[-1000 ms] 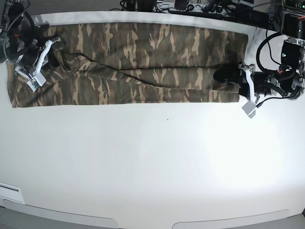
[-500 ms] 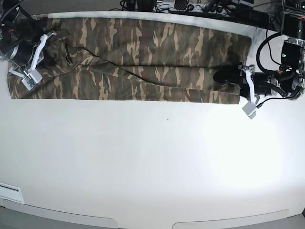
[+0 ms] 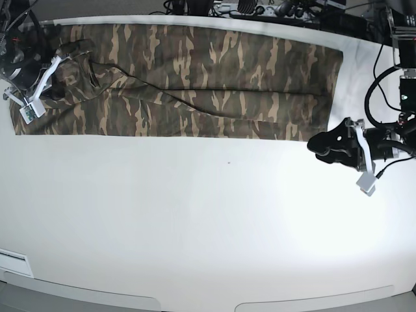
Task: Fold the T-shirt properly
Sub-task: 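Move the left gripper along the strip and grasp its end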
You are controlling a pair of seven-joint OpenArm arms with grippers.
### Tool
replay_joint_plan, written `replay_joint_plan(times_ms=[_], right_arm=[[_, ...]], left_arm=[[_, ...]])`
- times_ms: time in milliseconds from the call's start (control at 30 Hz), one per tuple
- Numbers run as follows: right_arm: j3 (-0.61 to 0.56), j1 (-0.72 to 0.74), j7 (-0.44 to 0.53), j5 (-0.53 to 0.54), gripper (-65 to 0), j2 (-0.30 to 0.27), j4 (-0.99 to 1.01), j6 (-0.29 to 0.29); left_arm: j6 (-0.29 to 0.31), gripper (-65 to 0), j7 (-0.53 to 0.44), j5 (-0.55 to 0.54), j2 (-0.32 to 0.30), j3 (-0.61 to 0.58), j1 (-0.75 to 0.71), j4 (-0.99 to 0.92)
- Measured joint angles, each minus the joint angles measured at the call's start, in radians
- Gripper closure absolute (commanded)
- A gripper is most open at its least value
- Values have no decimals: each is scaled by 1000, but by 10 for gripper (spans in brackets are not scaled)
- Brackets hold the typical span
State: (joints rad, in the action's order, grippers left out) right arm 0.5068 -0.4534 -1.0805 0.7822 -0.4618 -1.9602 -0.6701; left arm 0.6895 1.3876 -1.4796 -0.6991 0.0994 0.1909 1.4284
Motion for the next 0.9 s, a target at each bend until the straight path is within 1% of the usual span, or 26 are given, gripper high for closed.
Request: replay_joint_plan(times_ms=[33,67,100,133,233,300,367,400,467,500,567,633,667,733,800,833,900], right_arm=[[0,0,-1,3,0,0,0,0],[0,-1,-6,3,0,0,0,0],[0,-1,-12,3,0,0,0,0],[0,-1,-11,8,0,0,0,0],[0,-2,-11,21,0,2,0,8],[-1,0,-11,22,0,5,0,8],[0,-2,-13,18,0,3,0,8],[0,-1,-27,18,0,3,0,14],[0,-1,-39,18,0,3,0,15],[0,-4,-38,19,0,3,0,15],[0,-20,-29,21,0,3,0,14],[0,-40,-6,21,0,3,0,-9],[0,-50,-2,22,0,3,0,-9],[0,-62,13,15,0,3,6,-16],[0,-58,40,14,0,3,31,-16],[0,-53,51,15,0,3,52,-16],[-8,-47,61,13,0,2,113,-23]], left_arm=[[1,0,8,24,0,-1,-10,6],[-3,0,8,29,1,-2,-24,13],[-36,0,9,28,2,-2,-43,30],[-42,0,12,28,3,-2,-66,58],[-29,0,5,24,3,-5,-144,199],[-1,0,8,22,0,-3,-206,324],[1,0,8,14,-1,-3,-270,436],[1,0,7,27,0,-4,-298,480],[1,0,3,139,0,-6,-346,547],[2,0,-23,219,-1,-6,-369,560],[3,0,-108,351,-3,-5,-410,562],[-39,0,-175,487,0,-5,-444,562],[-61,0,-207,545,0,-5,-463,561],[-78,0,-277,621,0,-4,-494,561],[-85,0,-354,664,5,-3,-510,561],[-87,0,-375,678,6,-4,-515,561],[-91,0,-379,692,19,-10,-515,546]])
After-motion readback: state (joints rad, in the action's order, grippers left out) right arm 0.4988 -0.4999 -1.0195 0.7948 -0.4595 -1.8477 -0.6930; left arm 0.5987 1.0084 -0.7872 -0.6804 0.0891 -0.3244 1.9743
